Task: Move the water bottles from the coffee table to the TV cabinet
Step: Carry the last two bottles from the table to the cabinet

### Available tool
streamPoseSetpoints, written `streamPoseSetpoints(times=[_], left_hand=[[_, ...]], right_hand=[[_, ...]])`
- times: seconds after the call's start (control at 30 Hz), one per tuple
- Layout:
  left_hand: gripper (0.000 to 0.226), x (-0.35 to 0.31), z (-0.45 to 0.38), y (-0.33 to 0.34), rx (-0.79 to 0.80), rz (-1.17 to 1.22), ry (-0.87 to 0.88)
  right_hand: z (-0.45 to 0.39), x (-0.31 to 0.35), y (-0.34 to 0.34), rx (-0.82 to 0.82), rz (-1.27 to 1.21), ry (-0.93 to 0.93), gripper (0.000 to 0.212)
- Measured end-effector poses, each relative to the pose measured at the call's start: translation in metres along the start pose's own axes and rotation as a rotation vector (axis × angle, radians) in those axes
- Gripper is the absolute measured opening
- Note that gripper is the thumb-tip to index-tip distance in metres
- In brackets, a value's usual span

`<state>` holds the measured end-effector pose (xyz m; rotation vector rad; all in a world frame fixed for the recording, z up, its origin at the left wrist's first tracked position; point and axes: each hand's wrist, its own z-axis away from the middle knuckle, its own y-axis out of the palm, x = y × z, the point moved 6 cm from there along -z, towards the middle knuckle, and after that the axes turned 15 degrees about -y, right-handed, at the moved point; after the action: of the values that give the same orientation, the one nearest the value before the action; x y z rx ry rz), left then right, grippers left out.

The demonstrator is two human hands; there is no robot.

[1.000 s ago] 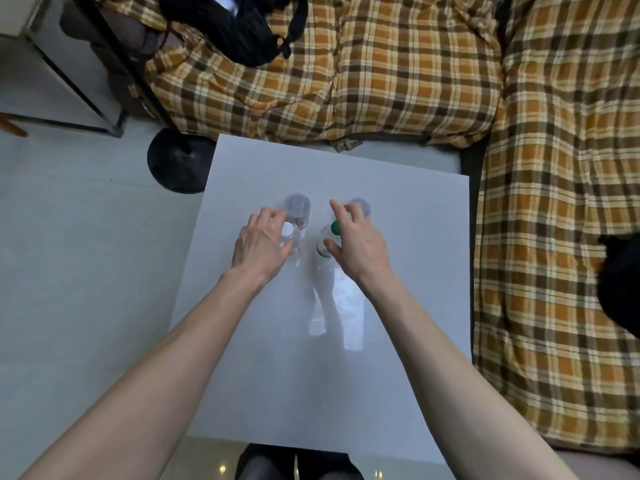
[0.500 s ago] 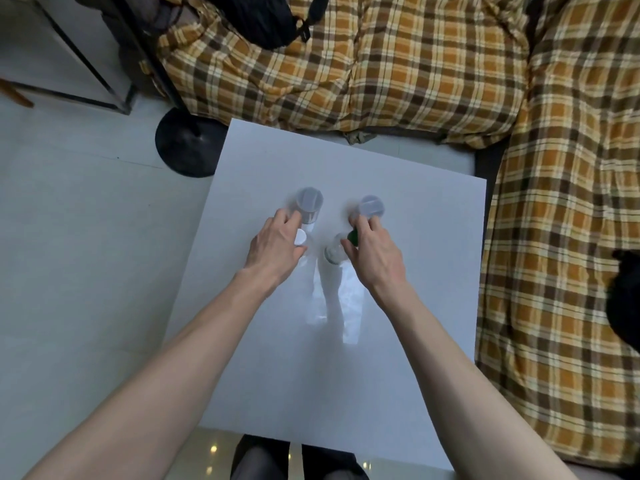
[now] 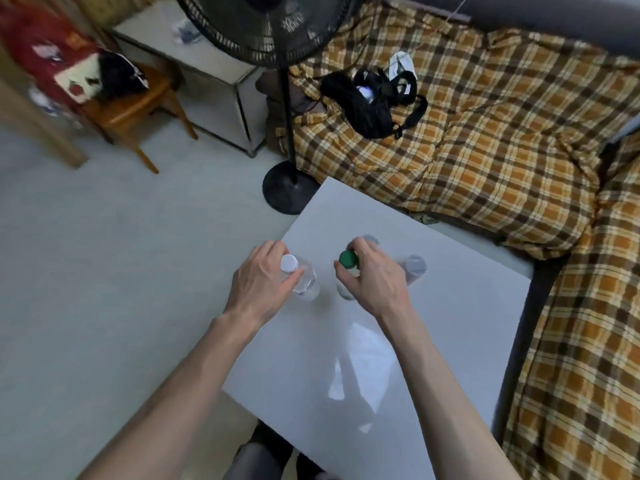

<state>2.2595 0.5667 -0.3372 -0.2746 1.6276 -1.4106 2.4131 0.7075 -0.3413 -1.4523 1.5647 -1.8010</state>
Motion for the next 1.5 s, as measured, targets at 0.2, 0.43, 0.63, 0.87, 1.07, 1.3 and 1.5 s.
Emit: streamPoseSetpoints(times=[0.2,0.43,0.63,0.87,1.07,1.3,1.5], left_hand=[[0.025,0.064,0.057,-0.107,-0.291,0.073,-0.141],[0.025,0.177,0.129,-0.228,-0.566,0.158,-0.34],[0.029,0.296,0.208,-0.309,-0.706,0.19,-0.506],[0.027,0.43,0.318,-0.371,-0.832,0.214,-0.698],[0.025,0.516,0.414,-0.41,-0.939,0.174,-0.906],[0.03,0.608,0.514,-0.443,-1.064,0.126,-1.138],[0.025,0.694,0.58,-0.474,-1.115,0.084,-1.353]], right_hand=[[-0.028,0.116,-0.01,-0.002,-0.094,-0.225,0.03],[-0.052,0.297,0.014,0.056,-0.048,-0.613,0.029],[-0.051,0.458,0.071,0.144,-0.088,-0.792,0.036],[-0.02,0.634,0.152,0.251,-0.199,-0.926,0.038],[0.028,0.77,0.213,0.365,-0.305,-1.085,0.034],[0.081,0.91,0.29,0.521,-0.406,-1.278,0.029],[0.12,1.031,0.364,0.612,-0.394,-1.453,0.032]])
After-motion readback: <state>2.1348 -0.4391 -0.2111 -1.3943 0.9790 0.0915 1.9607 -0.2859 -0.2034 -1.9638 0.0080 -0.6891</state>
